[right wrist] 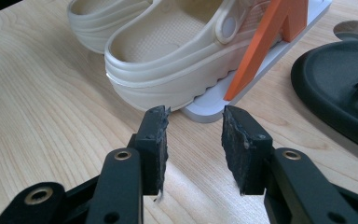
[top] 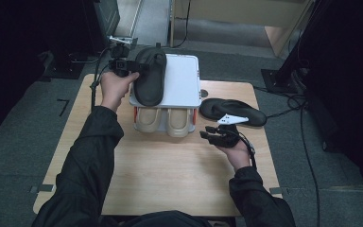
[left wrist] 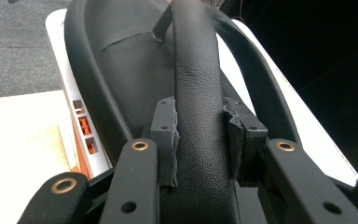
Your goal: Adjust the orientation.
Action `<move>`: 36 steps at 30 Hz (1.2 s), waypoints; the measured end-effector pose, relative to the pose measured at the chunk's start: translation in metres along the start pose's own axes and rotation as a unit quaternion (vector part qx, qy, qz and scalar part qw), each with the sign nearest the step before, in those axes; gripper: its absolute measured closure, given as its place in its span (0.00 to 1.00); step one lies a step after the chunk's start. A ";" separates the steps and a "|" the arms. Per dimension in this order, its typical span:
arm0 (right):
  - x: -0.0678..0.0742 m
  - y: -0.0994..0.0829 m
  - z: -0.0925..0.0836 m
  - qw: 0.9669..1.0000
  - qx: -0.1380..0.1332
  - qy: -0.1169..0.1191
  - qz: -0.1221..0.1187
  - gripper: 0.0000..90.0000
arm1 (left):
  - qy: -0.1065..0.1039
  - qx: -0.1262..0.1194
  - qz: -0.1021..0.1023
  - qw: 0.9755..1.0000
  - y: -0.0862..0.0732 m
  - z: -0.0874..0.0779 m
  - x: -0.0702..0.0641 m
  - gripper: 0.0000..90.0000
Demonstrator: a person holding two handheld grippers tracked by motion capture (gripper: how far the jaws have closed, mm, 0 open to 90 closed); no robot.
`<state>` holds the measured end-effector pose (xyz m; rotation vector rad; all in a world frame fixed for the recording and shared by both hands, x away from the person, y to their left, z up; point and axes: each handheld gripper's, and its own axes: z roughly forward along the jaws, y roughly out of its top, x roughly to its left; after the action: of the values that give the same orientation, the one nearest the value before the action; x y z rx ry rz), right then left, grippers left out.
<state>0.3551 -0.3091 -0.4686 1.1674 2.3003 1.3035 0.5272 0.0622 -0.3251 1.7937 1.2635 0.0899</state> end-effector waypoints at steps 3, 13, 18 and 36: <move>0.000 0.000 0.000 1.000 0.000 0.000 0.001 0.68 | 0.002 0.003 0.002 1.000 -0.001 0.001 0.001 0.75; -0.002 0.000 0.000 1.000 0.000 -0.003 0.002 0.68 | 0.001 0.010 0.006 1.000 -0.004 0.002 0.003 0.75; -0.002 0.000 -0.001 1.000 -0.001 -0.003 0.002 0.68 | 0.001 0.012 0.009 1.000 -0.004 0.002 0.003 0.74; -0.009 0.001 -0.005 1.000 -0.004 -0.008 0.010 0.67 | 0.003 0.015 0.033 0.999 0.001 -0.017 0.005 0.57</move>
<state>0.3586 -0.3192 -0.4664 1.1980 2.2760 1.3034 0.5217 0.0770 -0.3165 1.8626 1.2164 0.1128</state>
